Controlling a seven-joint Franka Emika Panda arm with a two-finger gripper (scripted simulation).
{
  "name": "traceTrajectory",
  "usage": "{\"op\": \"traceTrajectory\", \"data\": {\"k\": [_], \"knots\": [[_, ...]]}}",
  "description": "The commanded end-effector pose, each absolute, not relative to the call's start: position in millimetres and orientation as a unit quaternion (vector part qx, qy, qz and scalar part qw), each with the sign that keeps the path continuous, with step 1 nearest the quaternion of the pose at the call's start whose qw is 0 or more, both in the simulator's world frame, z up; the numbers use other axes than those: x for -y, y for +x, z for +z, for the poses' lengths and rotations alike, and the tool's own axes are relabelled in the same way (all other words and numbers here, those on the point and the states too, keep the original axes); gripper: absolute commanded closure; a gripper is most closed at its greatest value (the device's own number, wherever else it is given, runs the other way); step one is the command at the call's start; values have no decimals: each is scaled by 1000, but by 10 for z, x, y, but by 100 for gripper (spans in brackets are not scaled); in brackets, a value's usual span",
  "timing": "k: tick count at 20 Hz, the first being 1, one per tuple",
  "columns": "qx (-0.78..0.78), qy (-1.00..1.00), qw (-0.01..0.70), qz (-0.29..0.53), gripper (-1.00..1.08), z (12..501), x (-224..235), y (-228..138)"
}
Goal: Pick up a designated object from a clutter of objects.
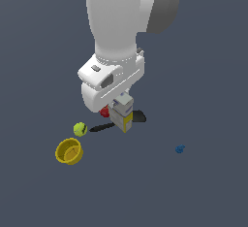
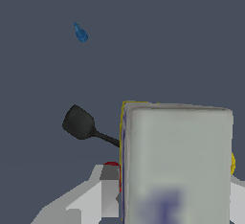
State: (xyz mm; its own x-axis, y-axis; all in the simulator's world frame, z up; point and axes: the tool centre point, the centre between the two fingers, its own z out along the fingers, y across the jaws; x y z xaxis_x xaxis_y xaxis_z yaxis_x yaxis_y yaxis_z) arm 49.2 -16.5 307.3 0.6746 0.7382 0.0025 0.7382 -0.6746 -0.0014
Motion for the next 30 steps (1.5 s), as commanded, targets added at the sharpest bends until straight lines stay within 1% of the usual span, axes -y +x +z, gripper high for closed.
{"op": "traceTrajectory", "data": {"k": [1,8,16,23,30], "knots": [[404,-915,1,-1,108,3266,407,563],[404,-915,0,0,108,3692,945,745],[404,-915,0,0,108,4055,1403,915],[404,-915,0,0,108,4238,1634,1010],[403,-915,0,0,108,4319,1732,1056]]}}
